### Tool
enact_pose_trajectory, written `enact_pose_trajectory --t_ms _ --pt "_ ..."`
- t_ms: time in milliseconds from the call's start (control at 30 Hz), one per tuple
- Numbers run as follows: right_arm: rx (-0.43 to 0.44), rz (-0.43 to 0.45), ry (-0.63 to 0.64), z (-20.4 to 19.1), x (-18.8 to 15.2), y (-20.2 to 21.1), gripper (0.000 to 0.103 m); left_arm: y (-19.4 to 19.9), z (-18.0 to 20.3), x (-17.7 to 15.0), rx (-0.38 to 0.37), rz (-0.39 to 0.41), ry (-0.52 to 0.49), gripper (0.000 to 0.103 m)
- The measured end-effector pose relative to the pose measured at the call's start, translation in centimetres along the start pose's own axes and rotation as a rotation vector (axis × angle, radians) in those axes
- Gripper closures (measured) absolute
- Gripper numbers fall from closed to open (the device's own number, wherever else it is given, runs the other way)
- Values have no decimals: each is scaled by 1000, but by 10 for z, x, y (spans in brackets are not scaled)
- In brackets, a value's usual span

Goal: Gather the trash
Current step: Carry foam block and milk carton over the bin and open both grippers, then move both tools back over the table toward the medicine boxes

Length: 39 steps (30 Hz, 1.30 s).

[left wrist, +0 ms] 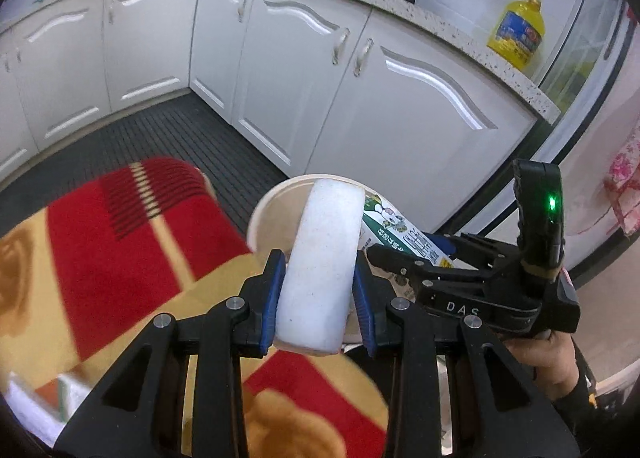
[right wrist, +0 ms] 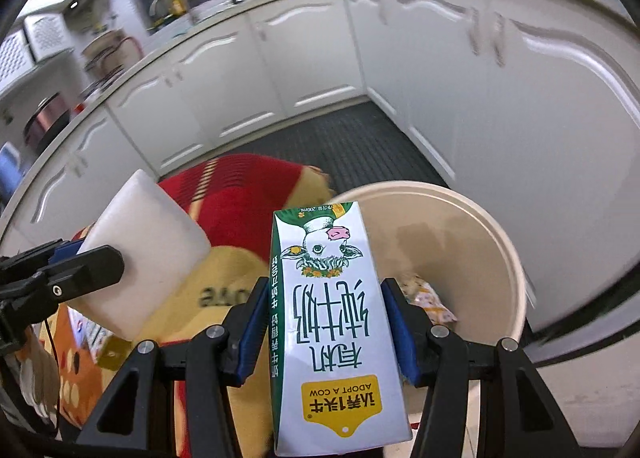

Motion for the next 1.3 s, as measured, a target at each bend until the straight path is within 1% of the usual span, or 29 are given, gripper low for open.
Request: enact_pose_trajectory --t_ms 200,367,433,467,533,567,600,633,667,700,867,1033,1167,1300 --pt "-30 -16 -36 22 0 -8 50 -26 7 4 -11 -21 28 72" --pt "-57 -17 -59 34 2 -12 50 -34 11 5 -16 -20 37 72" --pt "-83 -10 -61 38 1 -14 50 -37 12 6 -13 -16 35 72" --pt "-110 -8 -51 39 4 -14 50 -38 13 6 -14 -13 35 72" --pt "-147 0 -33 38 7 -15 40 -40 14 6 -17 -7 38 71" --pt "-154 6 -34 38 9 -15 28 -41 14 6 -19 -4 41 68" --pt "-155 13 -40 39 10 -14 24 -41 13 5 -22 -5 43 65" --pt "-148 22 -52 40 11 -12 23 -42 13 5 -22 -8 44 62" --pt "-146 27 -62 41 11 -11 23 -43 13 4 -19 -12 46 49" --pt "-146 30 -70 42 10 -10 23 -43 11 3 -17 -15 49 42" --pt "-146 12 -107 47 1 -9 23 -35 4 0 -23 -15 75 41" --pt "-159 5 -108 48 -7 -6 23 -23 -2 -3 -10 -1 84 41" --pt "-158 5 -102 43 -8 -3 23 -9 -7 -4 27 32 75 41" --pt "-148 17 -79 28 -6 1 23 6 -13 -5 76 69 63 41"
Point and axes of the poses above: each gripper's, at about its wrist camera, not at the fingertips, and y roughly against the way its jaws point, z to its right, x to its top, the point moved 4 cm from there along -y, roughly the way its jaws point, and after that the axes turned 5 degrees about y, right-handed, at the moved point
